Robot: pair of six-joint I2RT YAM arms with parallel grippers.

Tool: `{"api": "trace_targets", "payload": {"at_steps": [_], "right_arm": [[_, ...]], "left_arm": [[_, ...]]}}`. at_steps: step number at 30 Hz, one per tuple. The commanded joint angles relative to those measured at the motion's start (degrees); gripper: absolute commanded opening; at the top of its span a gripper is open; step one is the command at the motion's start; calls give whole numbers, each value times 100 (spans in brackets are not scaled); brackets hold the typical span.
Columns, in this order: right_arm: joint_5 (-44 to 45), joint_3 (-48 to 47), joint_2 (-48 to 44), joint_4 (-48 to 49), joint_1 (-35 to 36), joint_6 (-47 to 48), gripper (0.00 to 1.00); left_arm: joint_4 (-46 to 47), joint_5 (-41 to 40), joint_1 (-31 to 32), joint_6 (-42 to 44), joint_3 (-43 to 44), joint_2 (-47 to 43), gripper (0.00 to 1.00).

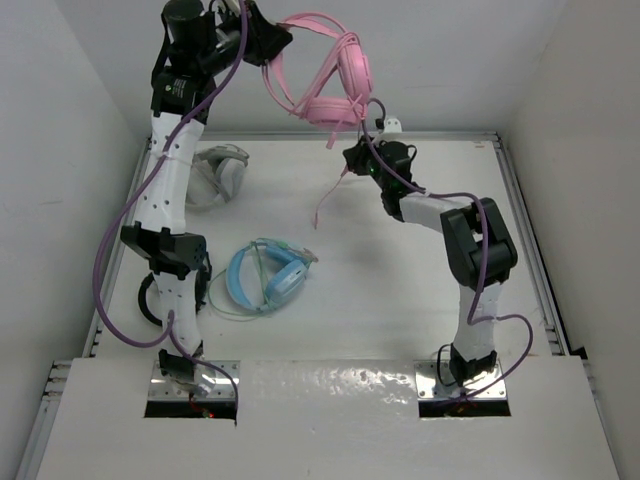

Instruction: Wrap the headphones

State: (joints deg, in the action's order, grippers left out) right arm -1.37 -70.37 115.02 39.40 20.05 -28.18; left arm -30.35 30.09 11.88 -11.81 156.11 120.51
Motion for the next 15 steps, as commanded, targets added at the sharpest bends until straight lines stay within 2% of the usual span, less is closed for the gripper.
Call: {"api": "trace_targets", "payload": {"at_steps": [1, 3, 8, 10, 11, 15], "right_arm": [[154, -468, 160, 306, -10, -108, 34], [-13, -609, 309, 253, -1, -134, 44], [31, -1119, 898, 42, -1, -371, 38], [31, -1417, 1180, -11, -1, -494, 23], [5, -1618, 1328, -150, 7, -530, 9], [-302, -1665, 1409, -476, 77, -591, 1]], "left_arm": [[468, 23, -54, -435, 323, -379, 0], [530, 59, -72, -532, 315, -361, 0], [749, 94, -98, -743, 315, -344, 0], [767, 94, -107, -857, 297, -344, 0], [802, 59, -116, -1040, 236, -352, 0], [943, -134, -343, -1586, 69, -344, 0]]}}
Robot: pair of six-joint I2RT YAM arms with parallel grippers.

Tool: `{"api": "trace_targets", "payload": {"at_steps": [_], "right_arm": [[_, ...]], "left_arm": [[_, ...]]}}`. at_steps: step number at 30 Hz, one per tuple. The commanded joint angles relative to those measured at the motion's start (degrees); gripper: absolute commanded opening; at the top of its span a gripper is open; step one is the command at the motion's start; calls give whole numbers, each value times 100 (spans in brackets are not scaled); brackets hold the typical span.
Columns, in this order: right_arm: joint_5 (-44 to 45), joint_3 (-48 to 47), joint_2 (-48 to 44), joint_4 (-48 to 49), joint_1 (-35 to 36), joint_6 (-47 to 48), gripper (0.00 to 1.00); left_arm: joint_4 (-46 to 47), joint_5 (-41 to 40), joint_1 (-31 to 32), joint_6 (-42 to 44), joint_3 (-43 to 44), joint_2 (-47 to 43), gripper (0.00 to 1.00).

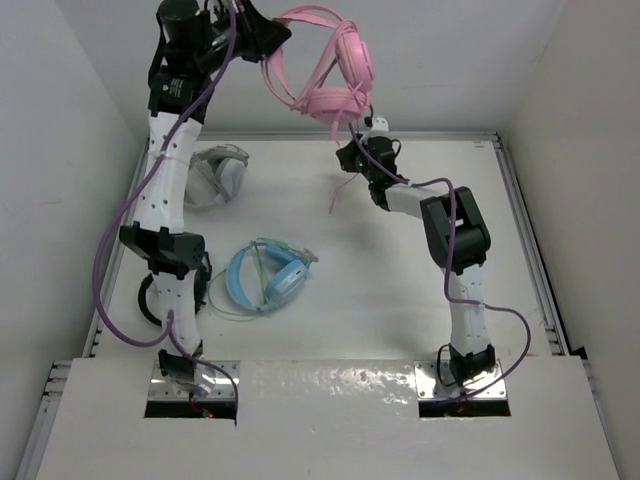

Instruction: Wrap the headphones

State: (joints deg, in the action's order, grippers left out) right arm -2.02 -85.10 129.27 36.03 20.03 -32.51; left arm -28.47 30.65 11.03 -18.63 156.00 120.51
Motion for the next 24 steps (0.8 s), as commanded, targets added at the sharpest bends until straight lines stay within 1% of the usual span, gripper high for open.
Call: {"api": "trace_targets", "payload": {"at_steps": [1, 2, 5, 6, 7, 9, 10, 12, 13, 14, 15, 16, 18, 19, 20, 21, 22, 23, 24], "right_arm": [[-603, -95, -68, -158, 123, -142, 0], [-763, 27, -147, -184, 193, -63, 0], [-1028, 921, -753, -211, 790, 656, 0], [-1107, 1056, -1085, -254, 1157, 1207, 0], [-1255, 1266, -1236, -455, 1335, 1456, 0], [-1379, 1382, -1509, -745, 1703, 1896, 0], [-1458, 1417, -1728, -895, 1784, 2176, 0], [-1582, 1234, -1888, -1553, 1951, 2589, 0], [-1617, 1041, -1949, -2304, 2013, 2783, 0], [-1669, 613, -1967, -2711, 2109, 3012, 0], [-1696, 417, -1985, -3020, 2154, 3423, 0], [-1696, 302, -2020, -3362, 2180, 3523, 0], [-1347, 371, -2248, -3348, 2172, 3402, 0], [-1118, 571, -2344, -3226, 2146, 3366, 0], [-960, 730, -2554, -3077, 1980, 3305, 1], [-793, 897, -2643, -2867, 1848, 2947, 20], [-774, 1255, -2705, -2264, 1655, 2717, 33], [-765, 1416, -2732, -1910, 1244, 2437, 45], [-765, 1539, -2715, -1559, 1049, 1851, 61]], "left_arm": [[746, -479, -285, -1010, 62, -318, 0], [720, -655, -311, -1063, 53, -309, 0], [597, -1271, -469, -1397, -8, -230, 0], [519, -1620, -487, -1450, -104, -212, 0], [509, -1755, -514, -1563, -192, -212, 0], [544, -1826, -601, -1652, -351, -203, 0], [570, -1861, -610, -1678, -482, -194, 0], [614, -1949, -628, -1661, -684, -186, 0], [675, -1949, -628, -1618, -746, -168, 0], [746, -1967, -619, -1556, -816, -159, 0], [833, -2167, -602, -1495, -956, -124, 0], [852, -2221, -610, -1520, -1001, -107, 0], [878, -2169, -619, -1477, -915, -45, 0], [904, -2117, -611, -1459, -862, -54, 0], [948, -2064, -619, -1450, -818, -80, 0], [992, -1976, -619, -1415, -695, -98, 0], [1001, -1915, -611, -1398, -625, -115, 0], [1010, -1836, -610, -1371, -554, -159, 0], [1010, -1670, -610, -1336, -423, -194, 0]]}}
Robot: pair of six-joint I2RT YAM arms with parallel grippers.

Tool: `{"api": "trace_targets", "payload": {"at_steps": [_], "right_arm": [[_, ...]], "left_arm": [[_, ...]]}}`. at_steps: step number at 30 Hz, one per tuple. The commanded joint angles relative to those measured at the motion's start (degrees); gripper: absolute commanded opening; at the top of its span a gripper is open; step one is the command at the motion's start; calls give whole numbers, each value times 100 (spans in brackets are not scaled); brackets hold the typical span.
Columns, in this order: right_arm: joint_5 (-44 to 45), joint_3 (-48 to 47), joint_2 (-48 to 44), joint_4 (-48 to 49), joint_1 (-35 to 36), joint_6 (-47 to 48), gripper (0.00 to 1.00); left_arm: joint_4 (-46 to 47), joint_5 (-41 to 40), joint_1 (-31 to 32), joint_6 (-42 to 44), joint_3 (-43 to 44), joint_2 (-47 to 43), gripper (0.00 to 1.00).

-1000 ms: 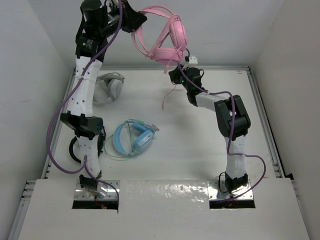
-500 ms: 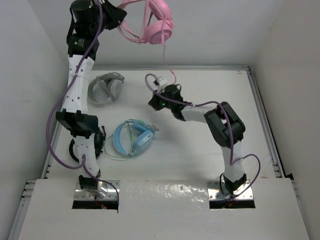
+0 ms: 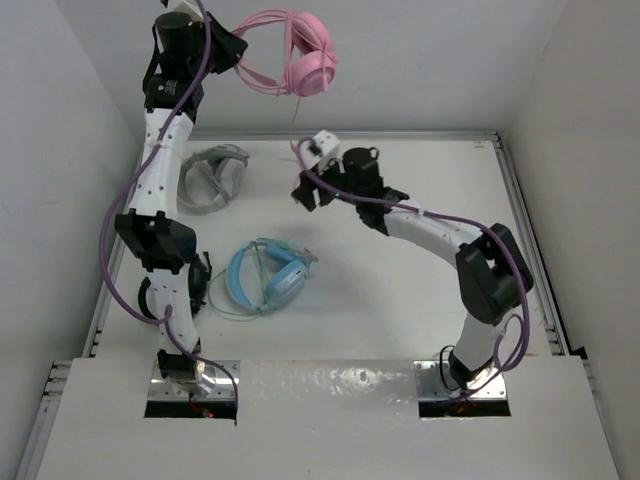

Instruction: Wrap the headphones

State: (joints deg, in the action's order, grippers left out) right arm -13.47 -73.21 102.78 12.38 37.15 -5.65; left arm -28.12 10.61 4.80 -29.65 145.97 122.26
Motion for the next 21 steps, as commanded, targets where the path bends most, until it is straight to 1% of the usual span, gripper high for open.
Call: {"api": "trace_targets", "payload": {"at_steps": [1, 2, 3, 6, 9, 11, 14, 19, 21], "right_arm": [[389, 499, 74, 1532, -995, -1346, 66], [389, 518, 180, 1922, -1129, -1525, 71], [355, 449, 303, 2622, -1226, -1640, 82], [276, 72, 935, 3487, -1394, -1791, 90], [127, -1120, 1540, 3430, -1394, -1720, 90], [-120, -1580, 1823, 3368, -1403, -1676, 91], [-191, -1845, 1973, 3306, -1403, -1501, 91], [-217, -2644, 2465, 2709, -1403, -1552, 91], [317, -2925, 2754, 2603, -1403, -1649, 89]], "left_arm": [[966, 493, 12, -208, 686, -421, 0], [940, 573, 21, -182, 739, -439, 0], [922, 643, 21, -182, 783, -457, 0], [905, 934, 74, -85, 924, -518, 0], [835, 987, 170, 64, 1047, -563, 0], [825, 1057, 258, 143, 1074, -571, 0], [782, 1092, 328, 196, 1074, -571, 0], [746, 1136, 425, 214, 1074, -528, 0], [773, 1180, 452, 205, 1091, -519, 0]]}}
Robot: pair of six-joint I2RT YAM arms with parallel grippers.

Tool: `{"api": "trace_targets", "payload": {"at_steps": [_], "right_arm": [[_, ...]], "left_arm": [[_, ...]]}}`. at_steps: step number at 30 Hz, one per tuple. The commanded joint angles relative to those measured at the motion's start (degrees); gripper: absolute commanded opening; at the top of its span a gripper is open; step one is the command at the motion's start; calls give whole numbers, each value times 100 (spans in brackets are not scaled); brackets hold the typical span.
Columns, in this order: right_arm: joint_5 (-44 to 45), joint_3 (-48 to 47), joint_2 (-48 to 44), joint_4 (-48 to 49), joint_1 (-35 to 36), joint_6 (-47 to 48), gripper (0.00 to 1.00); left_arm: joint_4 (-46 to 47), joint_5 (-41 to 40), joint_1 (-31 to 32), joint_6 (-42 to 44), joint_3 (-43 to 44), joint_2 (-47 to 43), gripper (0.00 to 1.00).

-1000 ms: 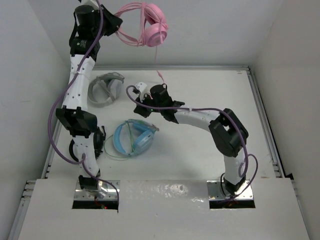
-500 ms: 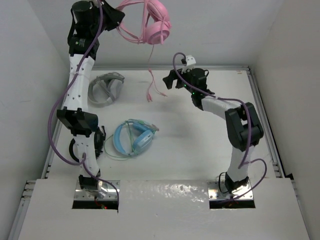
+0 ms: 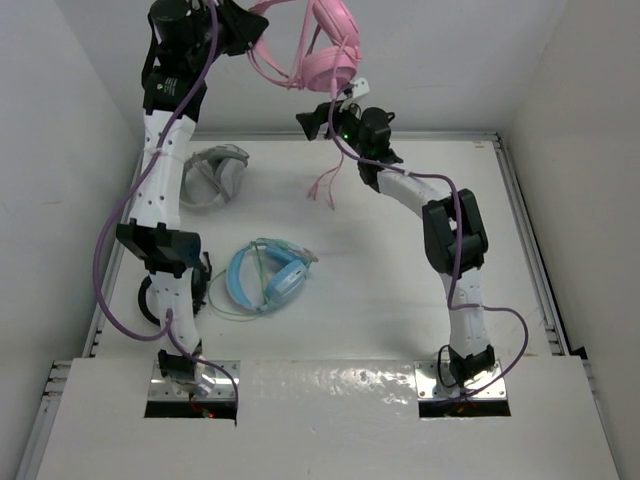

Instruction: Wrap the headphones

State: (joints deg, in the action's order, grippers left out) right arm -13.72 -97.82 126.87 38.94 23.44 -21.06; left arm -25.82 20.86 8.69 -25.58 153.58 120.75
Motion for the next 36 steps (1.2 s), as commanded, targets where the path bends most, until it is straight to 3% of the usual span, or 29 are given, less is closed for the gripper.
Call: {"api": "trace_targets", "payload": {"at_steps": [1, 4, 9, 10, 11, 16, 20, 24, 26, 28, 31, 34, 36], "right_arm": [[561, -536, 426, -70, -33, -100, 89], [1160, -826, 733, -219, -41, -22, 83], [976, -362, 647, -300, -6, -65, 60], [950, -21, 516, -229, 2, -56, 53], [941, 139, 436, -220, 20, -39, 37], [880, 1140, -108, -254, 186, 136, 0], [800, 1204, -617, -1158, 694, 1073, 0], [381, 301, -743, -2896, 1171, 1718, 0], [273, -542, -708, -4215, 1337, 1972, 0], [395, -1096, -742, -5285, 1496, 2288, 0], [1069, -1047, -1102, -5914, 1794, 3035, 0], [1660, -914, -1454, -6396, 2224, 4360, 0], [1810, -1115, -1585, -6853, 2375, 4461, 0]], "left_arm": [[569, 207, 80, -193, 357, -377, 0], [666, 199, 116, -201, 383, -403, 0], [658, 129, 115, -307, 383, -403, 0], [658, 120, 116, -316, 383, -403, 0], [666, 94, 107, -324, 383, -394, 0], [632, -134, 45, -333, 357, -350, 0], [596, -197, -34, -534, 7, -359, 0], [587, -56, -51, -745, -196, -271, 0], [631, -47, -51, -808, -328, -254, 0], [623, -108, -51, -747, -425, -245, 0], [552, -337, -43, -580, -539, -245, 0], [543, -775, 132, 86, -802, -245, 0], [535, -1372, 334, 1069, -1075, -245, 0]]}}
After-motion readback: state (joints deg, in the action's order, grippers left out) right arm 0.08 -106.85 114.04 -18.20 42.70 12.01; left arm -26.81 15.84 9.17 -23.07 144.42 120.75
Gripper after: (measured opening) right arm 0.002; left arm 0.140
